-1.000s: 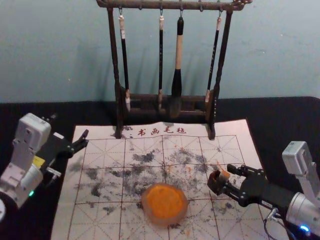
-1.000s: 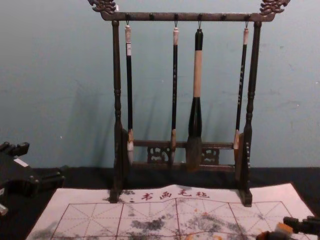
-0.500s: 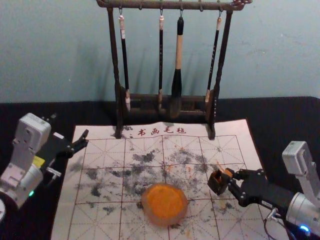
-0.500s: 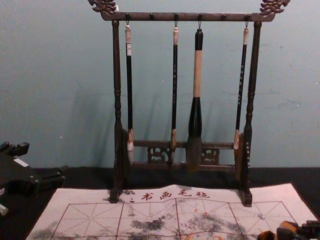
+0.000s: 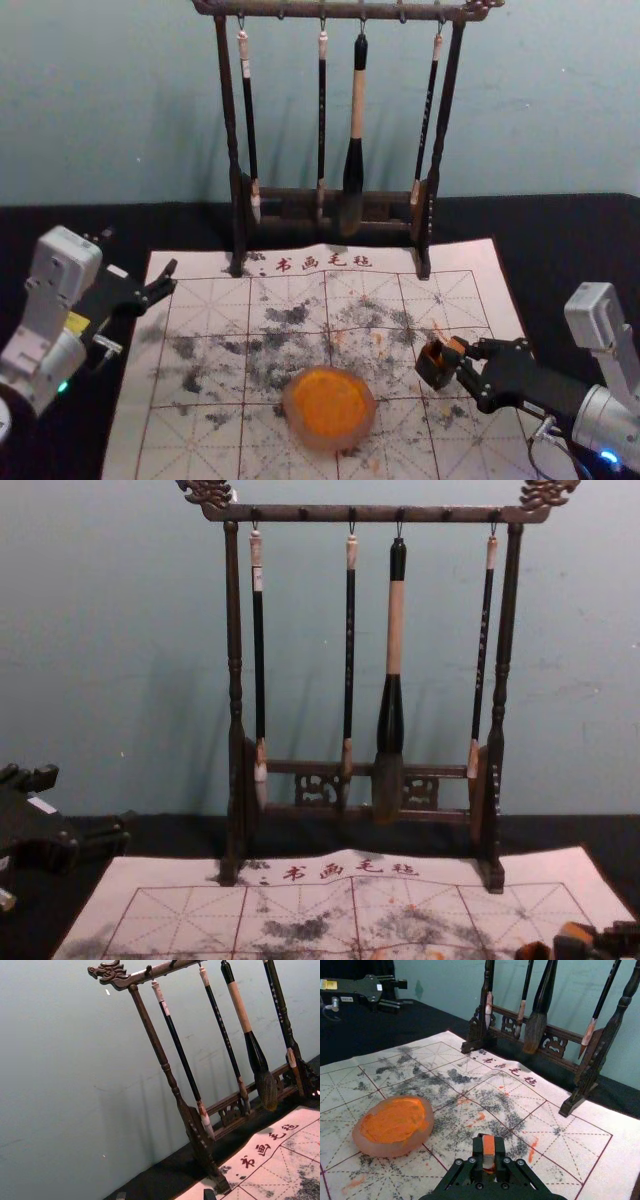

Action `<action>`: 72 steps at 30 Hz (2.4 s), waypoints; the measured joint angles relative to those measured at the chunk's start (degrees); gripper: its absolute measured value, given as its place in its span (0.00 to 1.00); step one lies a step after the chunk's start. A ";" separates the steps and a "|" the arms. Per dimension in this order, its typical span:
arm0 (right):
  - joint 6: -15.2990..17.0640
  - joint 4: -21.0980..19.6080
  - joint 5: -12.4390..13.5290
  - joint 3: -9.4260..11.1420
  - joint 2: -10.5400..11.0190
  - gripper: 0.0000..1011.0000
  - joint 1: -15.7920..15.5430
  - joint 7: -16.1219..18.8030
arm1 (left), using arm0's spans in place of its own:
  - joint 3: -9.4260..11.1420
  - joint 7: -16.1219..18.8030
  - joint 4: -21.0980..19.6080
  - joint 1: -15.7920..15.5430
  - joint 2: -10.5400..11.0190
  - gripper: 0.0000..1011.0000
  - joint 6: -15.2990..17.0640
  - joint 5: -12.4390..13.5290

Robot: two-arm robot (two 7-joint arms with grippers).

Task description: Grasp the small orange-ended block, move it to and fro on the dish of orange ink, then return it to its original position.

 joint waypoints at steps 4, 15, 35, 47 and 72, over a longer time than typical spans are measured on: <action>0.00 0.00 0.00 0.00 0.00 0.09 0.00 0.00 | 0.00 0.00 0.00 0.00 0.00 0.99 0.00 0.00; -0.72 -1.06 -0.32 1.35 -0.42 0.09 -0.58 0.04 | 0.00 0.00 0.00 0.00 0.00 0.99 0.00 0.00; 2.64 -9.25 0.66 4.71 0.89 0.09 -1.69 -0.79 | 0.00 0.00 0.00 0.00 0.00 0.99 0.00 0.00; 5.13 -11.11 -1.67 1.01 1.31 0.09 1.58 1.08 | 0.00 0.00 0.00 0.00 0.00 0.99 0.00 0.00; 7.93 -11.22 -5.38 -9.64 2.70 0.09 7.09 7.95 | 0.00 0.00 0.00 0.00 0.00 0.99 0.00 0.00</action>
